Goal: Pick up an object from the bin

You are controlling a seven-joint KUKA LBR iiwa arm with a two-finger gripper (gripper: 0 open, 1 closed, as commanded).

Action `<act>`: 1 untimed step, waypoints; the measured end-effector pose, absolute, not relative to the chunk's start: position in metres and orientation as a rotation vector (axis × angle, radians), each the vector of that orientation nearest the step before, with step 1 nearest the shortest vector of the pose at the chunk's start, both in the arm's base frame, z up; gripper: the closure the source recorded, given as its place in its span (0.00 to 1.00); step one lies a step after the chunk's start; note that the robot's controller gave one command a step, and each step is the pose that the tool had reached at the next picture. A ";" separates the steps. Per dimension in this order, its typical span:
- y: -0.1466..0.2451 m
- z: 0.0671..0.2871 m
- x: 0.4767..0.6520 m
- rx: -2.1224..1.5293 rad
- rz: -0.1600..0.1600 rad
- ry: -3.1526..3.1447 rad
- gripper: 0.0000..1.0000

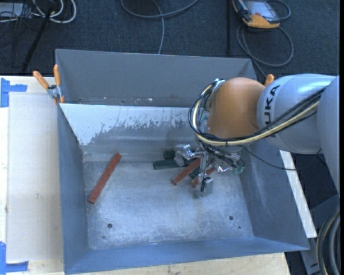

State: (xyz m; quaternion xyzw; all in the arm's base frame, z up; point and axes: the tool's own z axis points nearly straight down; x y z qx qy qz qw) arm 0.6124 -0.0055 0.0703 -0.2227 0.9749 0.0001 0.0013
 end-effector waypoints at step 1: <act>-0.005 0.074 0.615 -0.692 0.000 3.053 1.00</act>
Offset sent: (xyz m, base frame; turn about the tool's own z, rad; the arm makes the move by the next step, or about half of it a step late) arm 0.0000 0.0000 0.0000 0.0000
